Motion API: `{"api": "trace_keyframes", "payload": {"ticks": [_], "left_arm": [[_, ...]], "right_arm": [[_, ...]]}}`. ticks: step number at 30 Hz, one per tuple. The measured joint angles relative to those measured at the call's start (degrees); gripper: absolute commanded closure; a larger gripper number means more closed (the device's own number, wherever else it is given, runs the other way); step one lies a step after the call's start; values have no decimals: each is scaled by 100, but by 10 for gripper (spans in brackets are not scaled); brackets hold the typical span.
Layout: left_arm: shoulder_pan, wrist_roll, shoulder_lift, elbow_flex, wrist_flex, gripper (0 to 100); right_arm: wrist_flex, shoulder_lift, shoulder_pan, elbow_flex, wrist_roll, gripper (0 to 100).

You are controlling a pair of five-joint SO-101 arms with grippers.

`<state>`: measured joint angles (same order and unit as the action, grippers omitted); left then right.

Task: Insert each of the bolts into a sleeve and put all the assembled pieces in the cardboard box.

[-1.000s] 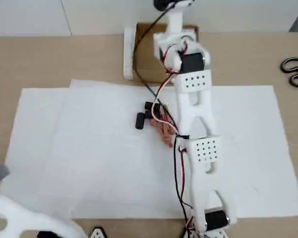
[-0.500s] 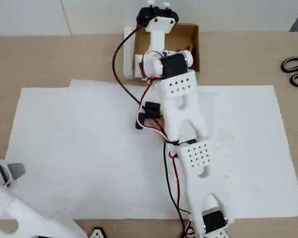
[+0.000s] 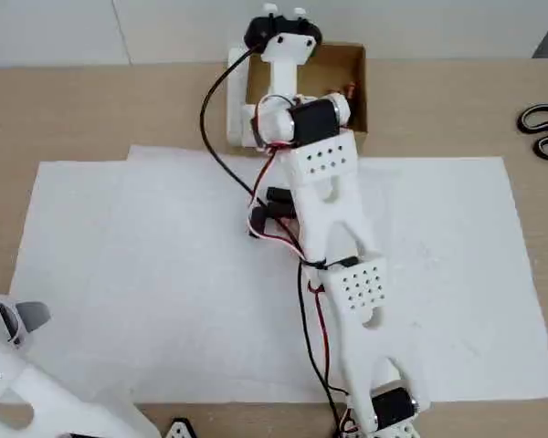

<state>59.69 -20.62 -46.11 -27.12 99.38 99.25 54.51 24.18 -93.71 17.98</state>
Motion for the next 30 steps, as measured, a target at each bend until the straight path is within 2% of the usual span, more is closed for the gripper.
{"api": "trace_keyframes", "payload": {"ticks": [6, 16, 20, 28, 30], "left_arm": [[0, 0, 0, 0, 0, 685], [0, 0, 0, -9, 0, 685], [0, 0, 0, -9, 0, 685], [0, 0, 0, -9, 0, 685], [0, 0, 0, -9, 0, 685]], "right_arm": [[0, -1152, -97, 958, -220, 731], [0, -3552, -44, 4826, -255, 731], [0, -3604, 105, 5600, -255, 731], [-44, -3077, 598, 5679, -237, 731], [-149, -2901, 721, 5679, -26, 731]]}}
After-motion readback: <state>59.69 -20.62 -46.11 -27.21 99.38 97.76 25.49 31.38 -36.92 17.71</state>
